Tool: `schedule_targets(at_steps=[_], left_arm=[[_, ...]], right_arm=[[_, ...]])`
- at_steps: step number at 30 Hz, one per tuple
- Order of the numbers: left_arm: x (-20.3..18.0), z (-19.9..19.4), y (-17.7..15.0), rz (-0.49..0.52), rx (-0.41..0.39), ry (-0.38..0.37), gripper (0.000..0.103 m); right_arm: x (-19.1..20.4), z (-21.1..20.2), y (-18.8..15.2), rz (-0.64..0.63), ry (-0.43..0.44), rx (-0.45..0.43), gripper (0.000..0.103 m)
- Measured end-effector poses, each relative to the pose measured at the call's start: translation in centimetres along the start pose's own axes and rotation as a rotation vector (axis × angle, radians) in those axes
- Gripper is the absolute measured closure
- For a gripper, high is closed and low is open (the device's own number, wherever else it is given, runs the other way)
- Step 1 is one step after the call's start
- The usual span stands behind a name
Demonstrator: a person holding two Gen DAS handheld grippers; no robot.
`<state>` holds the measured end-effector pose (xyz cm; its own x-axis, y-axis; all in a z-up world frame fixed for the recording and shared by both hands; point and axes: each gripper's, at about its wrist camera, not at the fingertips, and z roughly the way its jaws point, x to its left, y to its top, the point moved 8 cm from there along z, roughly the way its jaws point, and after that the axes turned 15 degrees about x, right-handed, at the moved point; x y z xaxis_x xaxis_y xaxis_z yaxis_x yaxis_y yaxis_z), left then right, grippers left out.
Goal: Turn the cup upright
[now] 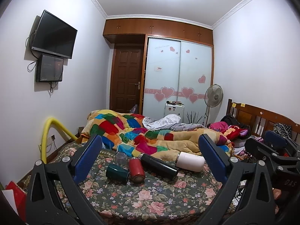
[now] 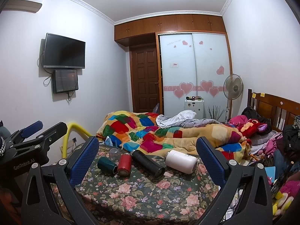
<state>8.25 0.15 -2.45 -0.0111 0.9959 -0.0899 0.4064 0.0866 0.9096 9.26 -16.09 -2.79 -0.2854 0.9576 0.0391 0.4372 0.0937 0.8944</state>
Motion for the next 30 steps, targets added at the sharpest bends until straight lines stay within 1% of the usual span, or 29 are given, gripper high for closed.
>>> schedule_targets(at_steps=[6,30], left_arm=[[-0.01,0.45,-0.12,0.006,0.002,0.023,0.000],[0.46,0.42,-0.24,0.000,0.006,0.037,0.000]], right_arm=[[0.19,-0.05,0.07,-0.002,0.002,0.005,0.000],[0.47,-0.06,0.02,-0.005,0.001,0.009,0.000]])
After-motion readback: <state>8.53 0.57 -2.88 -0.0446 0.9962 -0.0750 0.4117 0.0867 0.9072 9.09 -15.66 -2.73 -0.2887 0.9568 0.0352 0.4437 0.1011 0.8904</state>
